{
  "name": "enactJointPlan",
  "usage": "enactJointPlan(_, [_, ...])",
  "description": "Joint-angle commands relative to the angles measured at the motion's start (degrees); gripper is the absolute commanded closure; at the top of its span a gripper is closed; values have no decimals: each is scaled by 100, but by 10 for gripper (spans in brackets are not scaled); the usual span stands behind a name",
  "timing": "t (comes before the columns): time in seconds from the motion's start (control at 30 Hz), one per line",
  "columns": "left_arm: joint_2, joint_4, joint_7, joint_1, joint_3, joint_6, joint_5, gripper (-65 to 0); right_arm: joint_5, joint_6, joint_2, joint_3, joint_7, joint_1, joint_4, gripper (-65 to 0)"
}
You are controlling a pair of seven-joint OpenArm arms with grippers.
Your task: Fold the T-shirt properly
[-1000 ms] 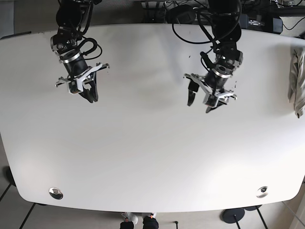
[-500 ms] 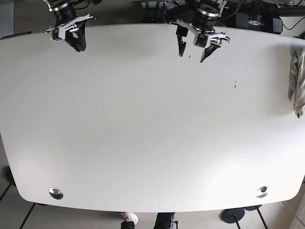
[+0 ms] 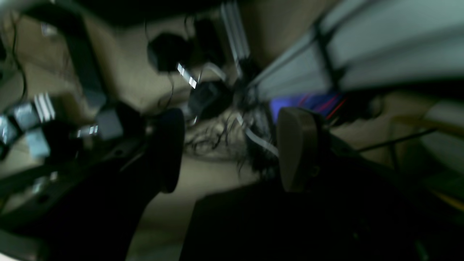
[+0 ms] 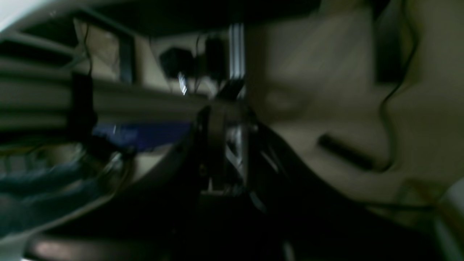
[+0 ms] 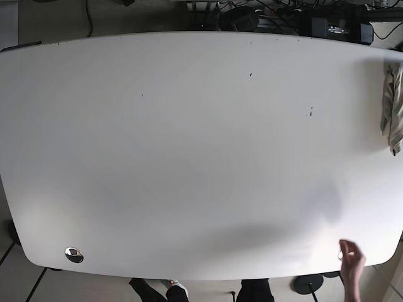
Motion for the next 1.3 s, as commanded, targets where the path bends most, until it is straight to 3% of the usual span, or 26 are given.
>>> enactJointPlan(0.03, [7,-540,-70,-338,-163,30,-53,-365,50,41,225,-328,88,90,-416,-63])
enactJointPlan(0.17, [7,-1814,-61,-1252,-638,30,-53,-365,41,32,322,-882,88,749,-1718,-63])
enactJointPlan(0.43, [-204,-4672,-70,-3080,-1033,30,-45,-365,24,24,322,-988,105,2463,-4179,-63])
enactJointPlan(0.5, [-248,-5252,-70,-3415,-1024,30,-45,-365,-249,24,322,-988,105,2718,-4443,-63])
enactJointPlan(0.53, [-274,-5674,-70,-3740,-1024,30,-45,-365,-688,15,269,-979,105,2903,-4601,-63])
enactJointPlan(0.57, [-274,-6140,-70,-3968,-1024,30,-45,-365,-1022,-126,243,-961,105,3052,-4742,-63])
enactJointPlan(0.6, [-283,-6571,-70,-4215,-1016,30,-45,-365,-1198,-381,146,-970,105,3193,-4865,-63])
enactJointPlan(0.67, [-335,-7195,-70,-4654,-1033,30,-36,-365,-1374,-688,111,-979,105,3351,-5049,-63])
enactJointPlan(0.73, [-485,-8021,-70,-5138,-1024,30,-36,-365,-1585,-926,102,-979,105,3589,-5313,-63])
enactJointPlan(0.8, [-502,-8496,-70,-5489,-1024,30,-36,-365,-1655,-996,50,-979,105,3773,-5586,-65])
enactJointPlan(0.97, [-494,-8549,-87,-5507,-1024,30,-36,-365,-1620,-996,23,-979,308,3598,-5603,-65])
enactJointPlan(1.3, [-362,-5296,-228,-3538,-1024,12,-36,-365,-1611,-987,32,-961,308,2648,-4329,-65])
